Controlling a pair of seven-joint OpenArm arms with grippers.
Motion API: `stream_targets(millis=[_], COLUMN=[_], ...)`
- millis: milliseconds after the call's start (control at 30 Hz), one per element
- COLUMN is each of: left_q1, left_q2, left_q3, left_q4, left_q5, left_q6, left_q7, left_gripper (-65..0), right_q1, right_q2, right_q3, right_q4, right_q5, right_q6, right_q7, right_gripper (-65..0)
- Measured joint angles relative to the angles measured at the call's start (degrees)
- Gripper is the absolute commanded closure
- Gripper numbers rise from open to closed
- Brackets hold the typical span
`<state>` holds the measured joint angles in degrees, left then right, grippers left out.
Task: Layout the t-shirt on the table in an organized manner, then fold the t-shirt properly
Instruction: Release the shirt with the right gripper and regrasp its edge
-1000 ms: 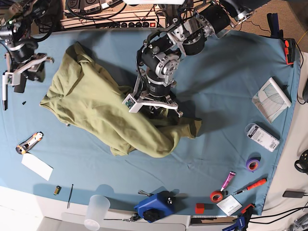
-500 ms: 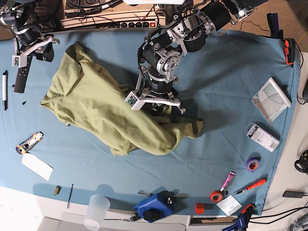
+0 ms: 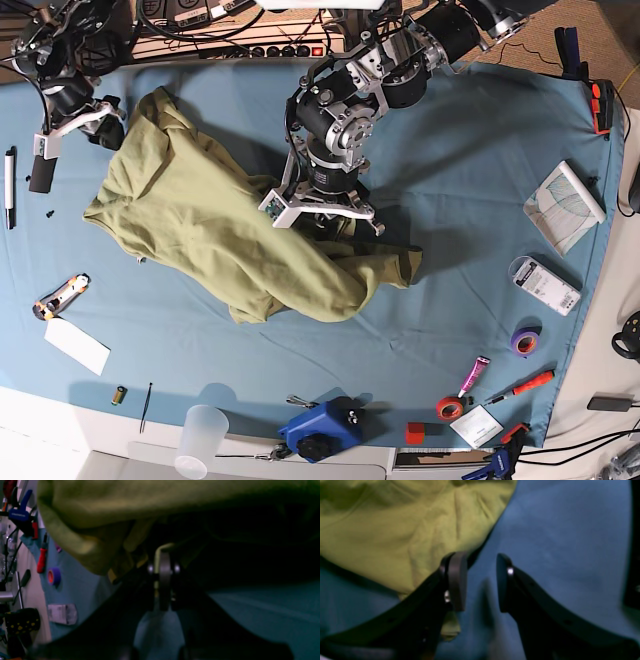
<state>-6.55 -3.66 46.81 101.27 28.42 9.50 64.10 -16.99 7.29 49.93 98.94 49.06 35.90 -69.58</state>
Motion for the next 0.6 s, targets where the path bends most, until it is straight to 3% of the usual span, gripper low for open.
stream_targets(millis=[333,500,600], left_q1=[0.00,0.04,0.63], left_q2=[0.00,0.00,0.02], left_q3=[0.00,0.00,0.00], left_q4=[0.00,0.00,0.00], left_q5=[0.00,0.00,0.04], left_q6=[0.00,0.00,0.02], left_q7=[-0.22,-0.22,-0.24], left_gripper=[0.0,0.0,0.0], right_q1=[-0.15,-0.15,-0.15], right_q2=[0.02,0.02,0.02], right_q3=[-0.98,-7.78,-12.20], right_q4=[-0.07,-0.07,-0.04], right_q5=[3.10,2.91,-0.74], right_q6=[1.81,1.81,1.84], right_q7=[-2.23,-2.19,-0.13], right_gripper=[-20.2,-20.2,-20.2])
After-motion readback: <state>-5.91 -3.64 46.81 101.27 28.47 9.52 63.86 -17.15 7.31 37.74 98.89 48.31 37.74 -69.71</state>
